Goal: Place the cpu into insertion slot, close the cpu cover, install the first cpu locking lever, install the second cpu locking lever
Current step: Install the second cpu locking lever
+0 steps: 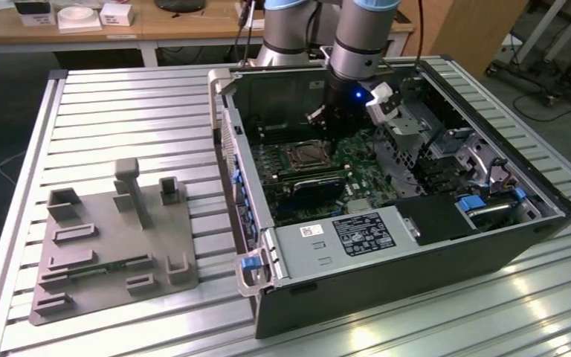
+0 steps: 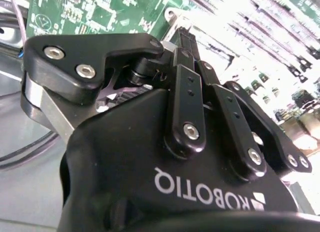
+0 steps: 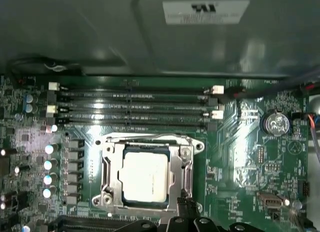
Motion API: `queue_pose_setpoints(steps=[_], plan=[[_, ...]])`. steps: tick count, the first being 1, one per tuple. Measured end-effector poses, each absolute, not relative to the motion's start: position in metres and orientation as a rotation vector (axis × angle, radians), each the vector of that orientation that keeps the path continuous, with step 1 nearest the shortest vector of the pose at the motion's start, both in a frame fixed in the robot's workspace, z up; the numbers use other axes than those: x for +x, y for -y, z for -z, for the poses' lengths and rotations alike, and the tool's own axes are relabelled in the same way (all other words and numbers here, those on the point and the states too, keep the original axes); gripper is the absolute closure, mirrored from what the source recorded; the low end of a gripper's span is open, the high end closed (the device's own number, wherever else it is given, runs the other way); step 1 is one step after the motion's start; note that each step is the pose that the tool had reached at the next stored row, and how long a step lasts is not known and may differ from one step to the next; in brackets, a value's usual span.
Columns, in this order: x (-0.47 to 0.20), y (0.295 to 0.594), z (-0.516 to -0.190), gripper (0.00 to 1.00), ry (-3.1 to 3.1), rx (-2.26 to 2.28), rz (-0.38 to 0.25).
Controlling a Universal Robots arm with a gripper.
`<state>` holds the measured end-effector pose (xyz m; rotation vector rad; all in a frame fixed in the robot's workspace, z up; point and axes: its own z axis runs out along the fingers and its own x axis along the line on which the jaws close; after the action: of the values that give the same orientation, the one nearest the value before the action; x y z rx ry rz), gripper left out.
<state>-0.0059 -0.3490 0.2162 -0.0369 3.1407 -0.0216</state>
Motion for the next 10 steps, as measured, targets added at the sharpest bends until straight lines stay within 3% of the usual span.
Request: queue_pose_setpoints(steps=[10], plan=[[-0.0059, 0.3541, -0.2234, 0.9, -3.142, -0.037, 0.022]])
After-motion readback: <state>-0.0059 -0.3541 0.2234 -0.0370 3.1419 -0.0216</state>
